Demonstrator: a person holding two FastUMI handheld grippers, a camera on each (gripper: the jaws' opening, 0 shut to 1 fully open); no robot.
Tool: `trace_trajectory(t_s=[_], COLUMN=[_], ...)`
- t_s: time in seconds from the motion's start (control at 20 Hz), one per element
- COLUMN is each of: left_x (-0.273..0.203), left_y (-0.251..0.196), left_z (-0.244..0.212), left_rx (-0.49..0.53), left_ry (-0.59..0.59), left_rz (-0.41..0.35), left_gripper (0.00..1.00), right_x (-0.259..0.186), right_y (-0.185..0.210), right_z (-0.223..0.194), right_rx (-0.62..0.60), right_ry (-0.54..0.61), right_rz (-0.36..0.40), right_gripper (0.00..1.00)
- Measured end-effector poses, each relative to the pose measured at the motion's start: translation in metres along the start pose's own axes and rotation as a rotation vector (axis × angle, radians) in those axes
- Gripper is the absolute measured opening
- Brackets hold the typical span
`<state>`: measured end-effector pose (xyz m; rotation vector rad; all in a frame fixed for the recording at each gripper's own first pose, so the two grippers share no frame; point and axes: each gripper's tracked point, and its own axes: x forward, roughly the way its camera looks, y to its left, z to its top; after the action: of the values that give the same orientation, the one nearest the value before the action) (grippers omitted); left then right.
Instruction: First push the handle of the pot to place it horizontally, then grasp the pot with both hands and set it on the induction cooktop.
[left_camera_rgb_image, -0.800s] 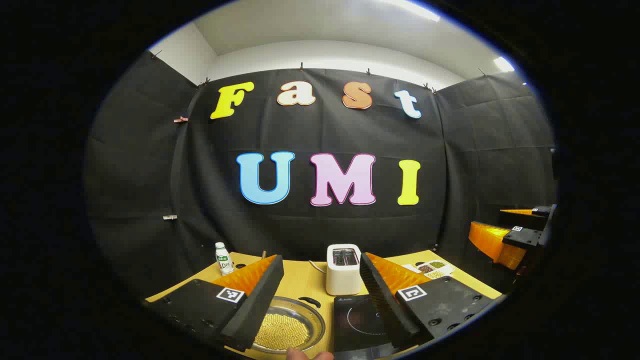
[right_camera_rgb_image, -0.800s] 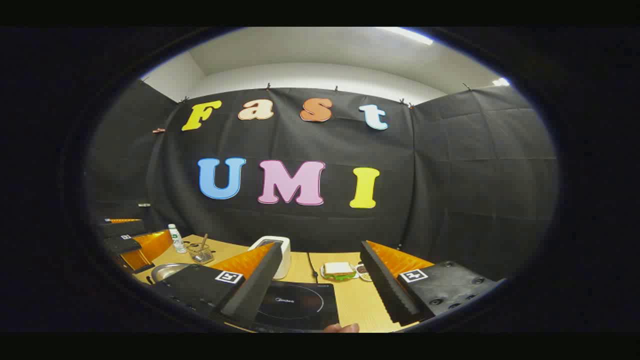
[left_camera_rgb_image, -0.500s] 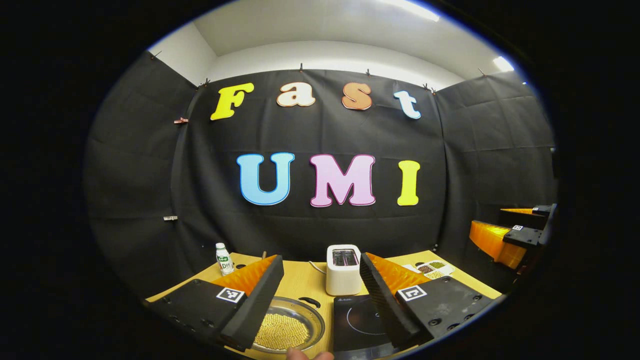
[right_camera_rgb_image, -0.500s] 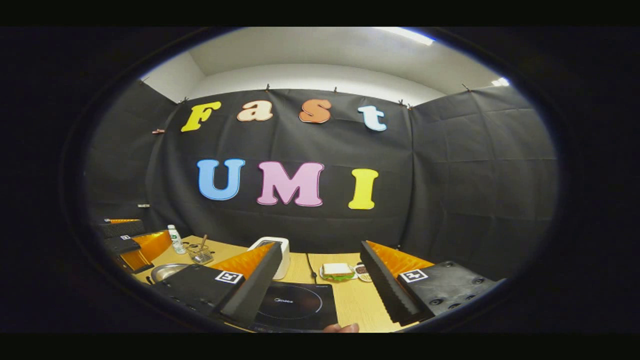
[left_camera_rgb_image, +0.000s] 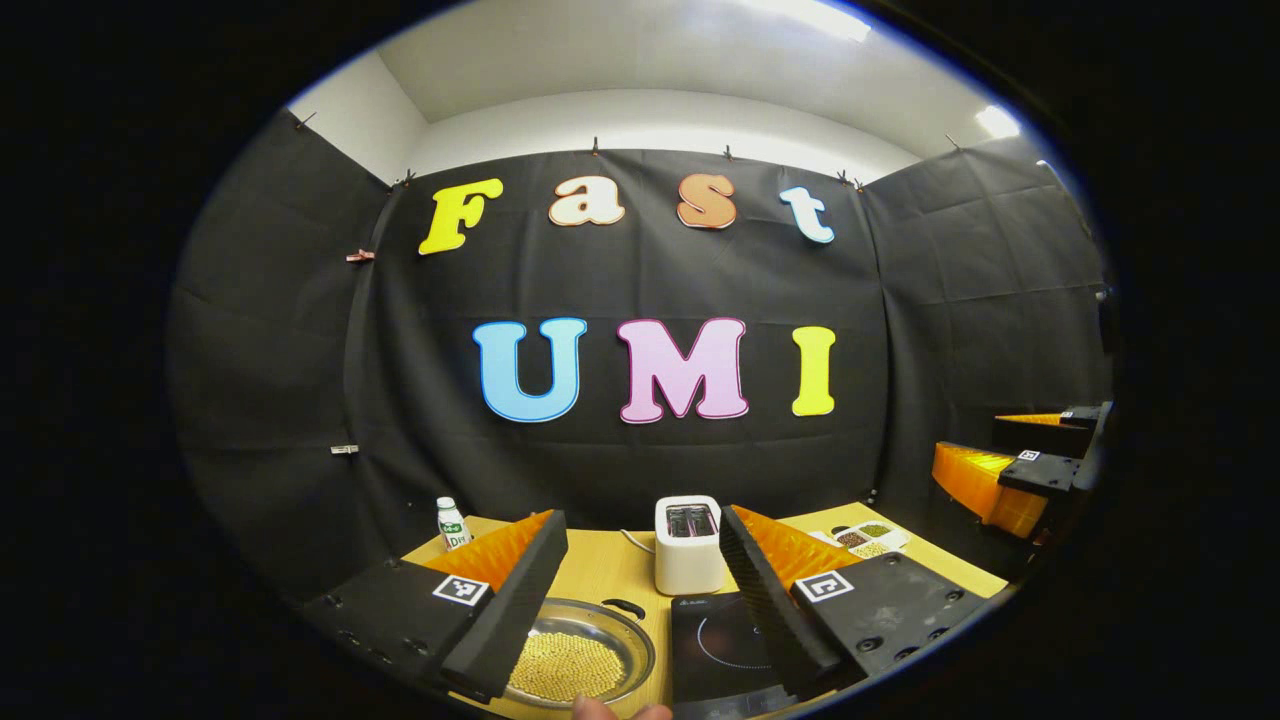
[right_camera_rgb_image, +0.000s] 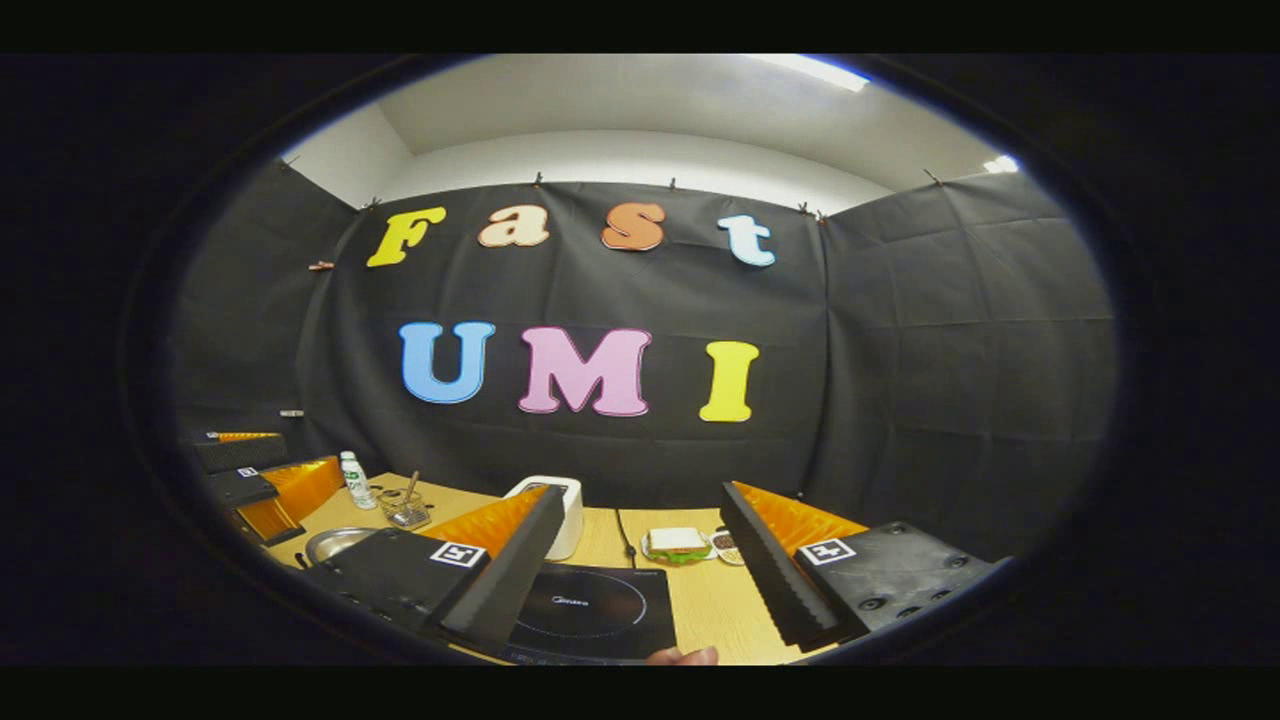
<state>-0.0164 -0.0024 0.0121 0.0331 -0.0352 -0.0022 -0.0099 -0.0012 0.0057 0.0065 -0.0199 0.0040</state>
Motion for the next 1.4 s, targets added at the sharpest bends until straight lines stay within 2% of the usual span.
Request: trace_trajectory(t_s=[0.15, 0.3, 0.4, 0.5, 0.75, 0.95, 1.4], left_x=[-0.006, -0.01, -0.012, -0.014, -0.024, -0.048, -0.09], left_y=[-0.003, 0.006, 0.0, -0.003, 0.003, 0.001, 0.047], left_z=[-0.004, -0.003, -0.01, -0.028, -0.085, -0.142, -0.236], left_rx=[-0.019, -0.05, -0.067, -0.066, -0.029, 0.006, -0.043], left_ry=[0.012, 0.022, 0.056, 0.123, 0.353, 0.561, 0.952], left_rz=[-0.027, -0.022, -0.049, -0.072, -0.069, -0.147, -0.175], left_gripper=[0.95, 0.41, 0.05, 0.05, 0.05, 0.05, 0.05], right_x=[-0.002, -0.004, -0.004, -0.006, -0.007, -0.009, -0.009], right_y=[-0.003, -0.005, -0.006, -0.004, -0.001, 0.001, 0.008], right_z=[-0.001, 0.0, 0.0, -0.001, -0.009, -0.015, -0.03], right_rx=[0.0, -0.005, -0.008, -0.01, -0.026, -0.028, -0.031], right_ry=[0.001, -0.001, -0.003, 0.0, 0.018, 0.036, 0.069], right_rz=[-0.004, -0.008, -0.009, -0.003, 0.01, 0.017, 0.028], right_gripper=[0.98, 0.98, 0.97, 0.98, 0.97, 0.98, 0.98])
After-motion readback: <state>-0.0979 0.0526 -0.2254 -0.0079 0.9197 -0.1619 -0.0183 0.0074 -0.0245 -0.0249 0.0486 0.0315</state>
